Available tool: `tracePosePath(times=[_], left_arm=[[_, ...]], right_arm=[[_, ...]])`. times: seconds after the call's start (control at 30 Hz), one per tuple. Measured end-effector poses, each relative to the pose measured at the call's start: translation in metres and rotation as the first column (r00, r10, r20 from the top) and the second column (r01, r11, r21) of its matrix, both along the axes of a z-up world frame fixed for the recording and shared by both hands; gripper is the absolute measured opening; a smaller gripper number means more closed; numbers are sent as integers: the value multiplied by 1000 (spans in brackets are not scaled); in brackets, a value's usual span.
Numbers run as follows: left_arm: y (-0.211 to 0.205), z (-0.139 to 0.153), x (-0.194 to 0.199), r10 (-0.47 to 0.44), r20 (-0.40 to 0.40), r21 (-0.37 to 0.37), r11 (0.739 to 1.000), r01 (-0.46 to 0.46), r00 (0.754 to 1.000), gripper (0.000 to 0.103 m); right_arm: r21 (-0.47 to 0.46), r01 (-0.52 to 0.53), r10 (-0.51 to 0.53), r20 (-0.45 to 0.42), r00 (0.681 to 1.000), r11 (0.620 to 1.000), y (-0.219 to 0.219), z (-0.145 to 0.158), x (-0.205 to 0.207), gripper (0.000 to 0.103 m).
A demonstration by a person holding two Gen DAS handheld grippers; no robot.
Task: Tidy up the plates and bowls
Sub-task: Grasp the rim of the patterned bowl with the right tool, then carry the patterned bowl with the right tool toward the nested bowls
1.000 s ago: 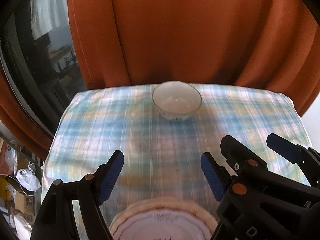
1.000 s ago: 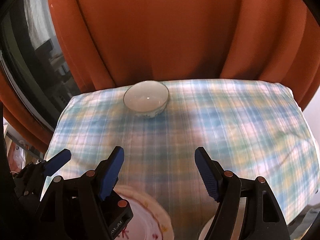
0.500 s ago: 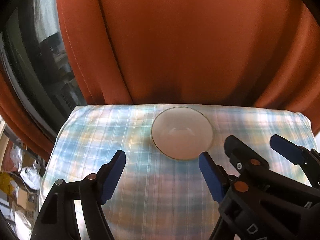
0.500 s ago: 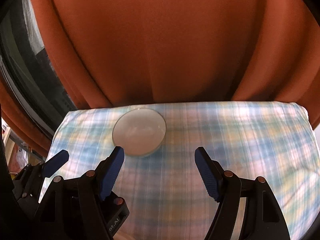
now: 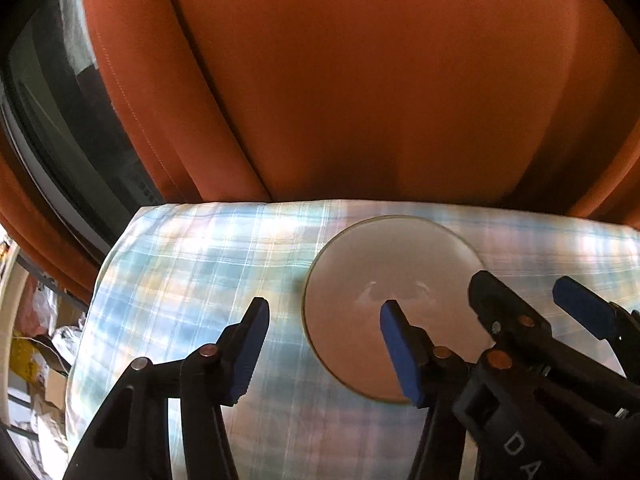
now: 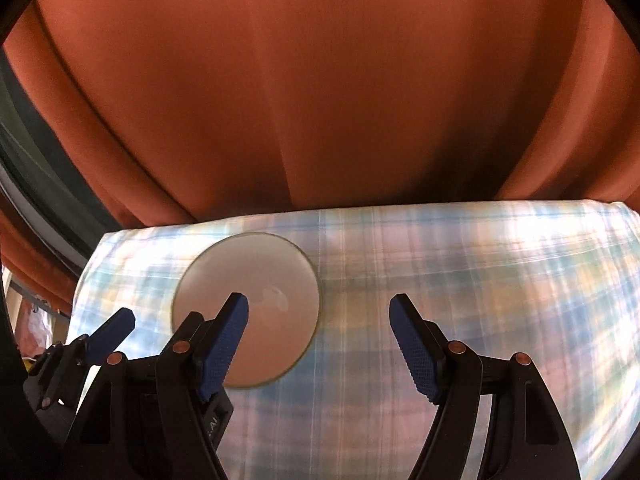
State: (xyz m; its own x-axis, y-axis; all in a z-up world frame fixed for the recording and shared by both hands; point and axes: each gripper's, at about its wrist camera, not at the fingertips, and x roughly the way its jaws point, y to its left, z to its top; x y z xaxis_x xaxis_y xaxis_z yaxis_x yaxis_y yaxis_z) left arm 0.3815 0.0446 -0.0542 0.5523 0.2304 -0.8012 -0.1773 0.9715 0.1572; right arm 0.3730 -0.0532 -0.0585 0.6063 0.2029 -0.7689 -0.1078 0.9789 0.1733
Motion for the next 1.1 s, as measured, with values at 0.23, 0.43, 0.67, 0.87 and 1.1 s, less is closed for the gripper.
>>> tracePosePath(times=[0.23,0.43,0.67,0.87,1.1], left_arm=[[7,-21,21,25,-33,-1,1000,-25,999,46],[9,-34,29,32,-63,-15,999,-33,997,33],[12,-40,33,20,-46,-39,999,-22,999,26],[15,-39,30,16,-68,-53,998,-20,998,26],[16,-17,20,-10,-35,-51,999,8,999,26]], right_arm=[[-9,-31,31,-20,999,999,12,-23,24,52],[4,-28,29,-37,999,1000,12,-35,36,29],[-6,-51,50,-51,997,999,15,-42,45,18],[-19,-52,51,-68,996,998,18,-40,44,17],[-26,-41,40,-48,998,999,20,-21,30,17]])
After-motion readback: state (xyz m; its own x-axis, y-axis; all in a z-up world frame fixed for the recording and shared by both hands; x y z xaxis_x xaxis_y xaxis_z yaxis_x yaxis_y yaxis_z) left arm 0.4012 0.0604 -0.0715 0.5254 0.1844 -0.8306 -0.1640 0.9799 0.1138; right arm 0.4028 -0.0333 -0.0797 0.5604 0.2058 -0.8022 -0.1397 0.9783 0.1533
